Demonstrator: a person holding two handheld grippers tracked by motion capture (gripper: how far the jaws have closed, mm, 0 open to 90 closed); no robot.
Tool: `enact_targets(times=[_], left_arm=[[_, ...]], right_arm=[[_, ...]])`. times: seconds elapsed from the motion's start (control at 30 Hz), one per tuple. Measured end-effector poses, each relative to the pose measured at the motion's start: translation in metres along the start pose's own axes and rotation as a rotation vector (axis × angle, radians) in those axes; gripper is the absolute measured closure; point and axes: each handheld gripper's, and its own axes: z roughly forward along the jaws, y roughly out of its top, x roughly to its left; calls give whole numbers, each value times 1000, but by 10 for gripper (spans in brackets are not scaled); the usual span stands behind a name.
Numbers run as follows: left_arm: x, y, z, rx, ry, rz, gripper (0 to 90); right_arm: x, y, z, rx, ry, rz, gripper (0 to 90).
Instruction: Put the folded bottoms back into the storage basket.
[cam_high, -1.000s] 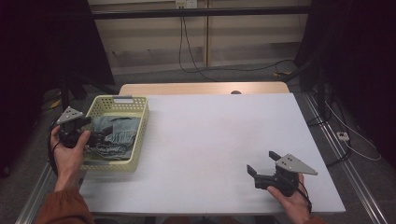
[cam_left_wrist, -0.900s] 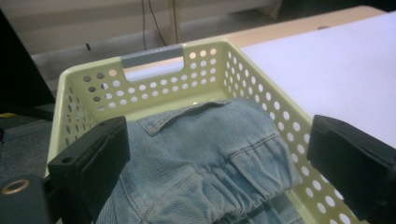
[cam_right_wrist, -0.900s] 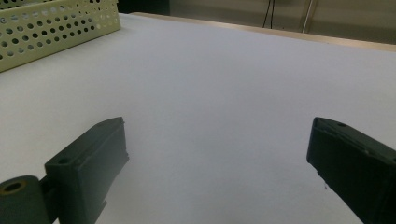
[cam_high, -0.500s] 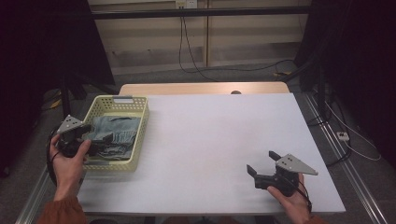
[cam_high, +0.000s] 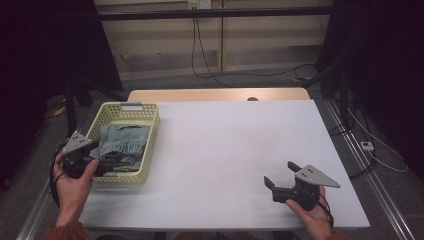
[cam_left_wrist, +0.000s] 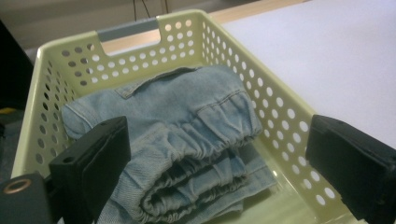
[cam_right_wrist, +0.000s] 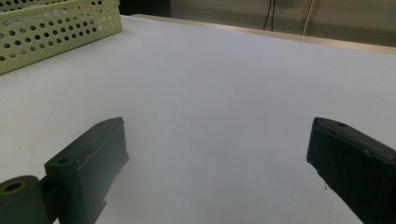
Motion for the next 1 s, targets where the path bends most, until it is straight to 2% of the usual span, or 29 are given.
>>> enact_targets(times=[0.2, 0.43, 0.63, 0.73, 1.0], left_arm=[[-11, -2, -3, 6, -23, 14, 70], [-24, 0, -2, 17, -28, 14, 70], [-35, 5, -1, 7, -34, 1, 70], [-40, 10, -1, 4, -40, 11, 69], [-50, 18, 6, -15, -86, 26, 66]], right_arm=[[0, 0, 0, 0, 0, -1, 50], [1, 0, 2, 1, 5, 1, 51], [1, 0, 1, 1, 8, -3, 51], [1, 0, 1, 1, 8, -3, 50], [1, 0, 2, 0, 8, 0, 51]])
